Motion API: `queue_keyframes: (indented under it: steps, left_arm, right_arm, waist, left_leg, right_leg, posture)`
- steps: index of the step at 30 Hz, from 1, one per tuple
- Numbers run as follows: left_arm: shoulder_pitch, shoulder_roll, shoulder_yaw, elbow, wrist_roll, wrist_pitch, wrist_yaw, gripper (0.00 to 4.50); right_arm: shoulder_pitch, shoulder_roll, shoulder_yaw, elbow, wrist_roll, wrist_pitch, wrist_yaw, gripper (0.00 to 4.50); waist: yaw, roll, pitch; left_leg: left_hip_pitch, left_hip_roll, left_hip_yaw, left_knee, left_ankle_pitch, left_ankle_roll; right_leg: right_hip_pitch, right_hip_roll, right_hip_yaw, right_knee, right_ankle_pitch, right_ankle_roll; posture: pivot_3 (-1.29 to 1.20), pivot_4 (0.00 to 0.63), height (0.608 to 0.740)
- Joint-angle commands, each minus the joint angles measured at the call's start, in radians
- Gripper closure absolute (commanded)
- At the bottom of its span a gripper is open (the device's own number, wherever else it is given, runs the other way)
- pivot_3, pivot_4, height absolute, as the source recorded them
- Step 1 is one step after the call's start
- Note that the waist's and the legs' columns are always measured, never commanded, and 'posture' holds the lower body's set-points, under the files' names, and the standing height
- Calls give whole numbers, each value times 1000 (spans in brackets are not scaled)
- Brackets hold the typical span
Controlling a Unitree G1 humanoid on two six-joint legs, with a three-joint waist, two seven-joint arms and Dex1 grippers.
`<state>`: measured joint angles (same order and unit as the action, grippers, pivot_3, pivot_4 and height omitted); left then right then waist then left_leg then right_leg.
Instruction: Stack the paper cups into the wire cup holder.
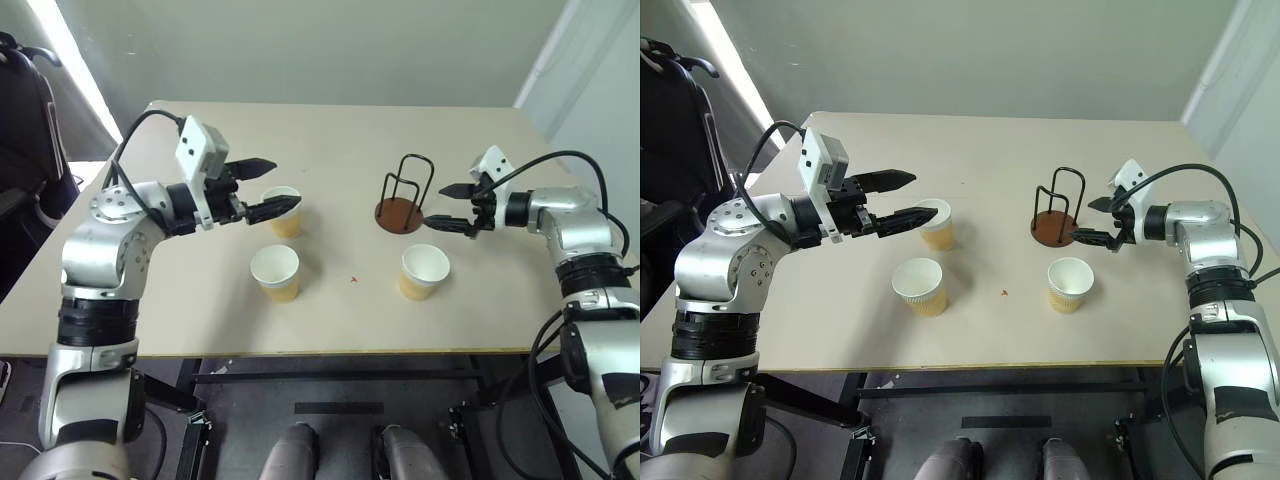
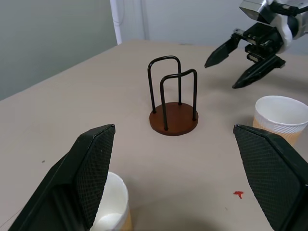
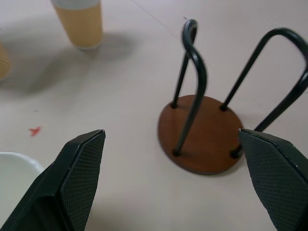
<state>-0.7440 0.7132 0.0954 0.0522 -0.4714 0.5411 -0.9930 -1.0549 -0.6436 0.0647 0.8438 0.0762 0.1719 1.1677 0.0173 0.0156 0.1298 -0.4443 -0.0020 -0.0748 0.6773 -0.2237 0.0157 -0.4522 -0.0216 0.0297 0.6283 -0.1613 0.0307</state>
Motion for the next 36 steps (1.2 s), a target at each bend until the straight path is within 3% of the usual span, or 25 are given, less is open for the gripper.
queue_keyframes:
  steps: [1,23,27,36]
  left_arm:
    - [-10,16,21,-9,2,-19,-1,282]
    - [-16,28,19,-5,5,-20,0,282]
    - [-17,31,16,-1,10,-22,-2,229]
    - [-31,23,2,23,29,-37,-15,229]
  right_arm:
    - [-56,-2,-4,64,-24,-65,-18,0]
    - [-204,157,-3,294,-110,-204,-134,0]
    - [-208,161,-7,311,-118,-214,-147,872]
    - [-219,125,-16,297,-109,-176,-90,4162]
  waist:
    - [0,0,0]
    - [-3,0,0]
    - [-3,0,0]
    - [-3,0,0]
  left_leg:
    - [0,0,0,0,0,0]
    - [0,0,0,-4,0,-1]
    - [0,0,0,-5,0,-2]
    - [0,0,0,-7,1,-3]
  right_leg:
    - [0,0,0,0,0,0]
    - [-2,0,0,0,0,-1]
    - [-2,0,0,0,0,-1]
    - [-3,0,0,0,0,-1]
  posture:
    - [0,150,740]
    - [0,150,740]
    - [0,150,740]
    - [0,150,740]
